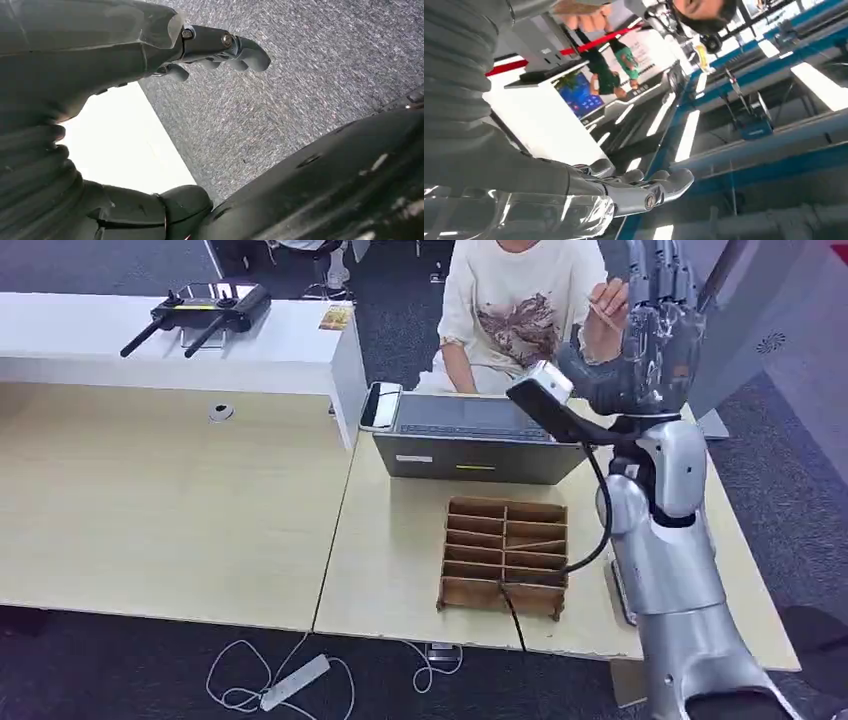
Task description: Pass the card to the sensor for recognition and then transmit it.
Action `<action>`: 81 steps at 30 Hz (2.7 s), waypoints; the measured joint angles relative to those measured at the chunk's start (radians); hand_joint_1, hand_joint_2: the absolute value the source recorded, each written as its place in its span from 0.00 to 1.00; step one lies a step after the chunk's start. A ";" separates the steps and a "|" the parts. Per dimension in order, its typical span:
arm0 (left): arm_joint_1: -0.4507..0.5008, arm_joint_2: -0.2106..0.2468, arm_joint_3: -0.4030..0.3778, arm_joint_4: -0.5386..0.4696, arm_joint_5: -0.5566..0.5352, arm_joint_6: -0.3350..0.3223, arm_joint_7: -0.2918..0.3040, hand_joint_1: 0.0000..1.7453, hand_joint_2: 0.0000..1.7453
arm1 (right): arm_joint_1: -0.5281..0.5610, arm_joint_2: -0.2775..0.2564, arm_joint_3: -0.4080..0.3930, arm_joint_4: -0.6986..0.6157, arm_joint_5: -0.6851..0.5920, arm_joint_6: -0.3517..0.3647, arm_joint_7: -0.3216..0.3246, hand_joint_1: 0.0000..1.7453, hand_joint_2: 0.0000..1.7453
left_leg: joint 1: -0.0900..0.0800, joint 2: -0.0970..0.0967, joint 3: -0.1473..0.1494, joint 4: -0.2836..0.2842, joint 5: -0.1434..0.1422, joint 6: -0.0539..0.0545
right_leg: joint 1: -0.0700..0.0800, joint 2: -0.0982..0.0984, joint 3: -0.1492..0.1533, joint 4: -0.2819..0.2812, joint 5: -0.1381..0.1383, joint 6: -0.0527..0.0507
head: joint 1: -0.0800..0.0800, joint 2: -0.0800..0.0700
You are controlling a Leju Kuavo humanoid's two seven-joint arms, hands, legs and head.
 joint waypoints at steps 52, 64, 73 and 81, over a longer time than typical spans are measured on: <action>-0.003 0.021 -0.042 0.000 0.002 -0.013 -0.027 0.00 1.00 | -0.449 -0.010 -0.001 0.726 -0.022 0.056 -0.030 1.00 1.00 | 0.000 0.000 -0.001 0.001 0.001 0.001 | 0.000 0.000 -0.001 0.000 0.001 0.000 | 0.000 0.000; -0.002 0.020 -0.042 0.000 0.003 -0.011 -0.029 0.00 1.00 | -0.445 -0.010 -0.001 0.723 -0.018 0.047 -0.029 1.00 1.00 | 0.000 0.000 -0.001 0.001 0.001 0.001 | 0.000 0.000 -0.001 0.000 0.001 0.000 | 0.000 0.000; -0.002 0.020 -0.042 0.000 0.003 -0.011 -0.029 0.00 1.00 | -0.432 -0.011 -0.001 0.711 -0.022 0.044 -0.030 1.00 1.00 | 0.000 0.000 -0.001 0.001 0.001 0.001 | 0.000 0.000 -0.001 0.000 0.001 0.000 | 0.000 0.000; -0.002 0.020 -0.038 0.000 0.006 -0.012 -0.029 0.00 1.00 | -0.395 -0.010 -0.004 0.677 -0.117 -0.013 -0.093 1.00 1.00 | 0.000 0.000 -0.001 0.001 0.001 0.001 | 0.000 0.000 -0.001 0.000 0.001 0.000 | 0.000 0.000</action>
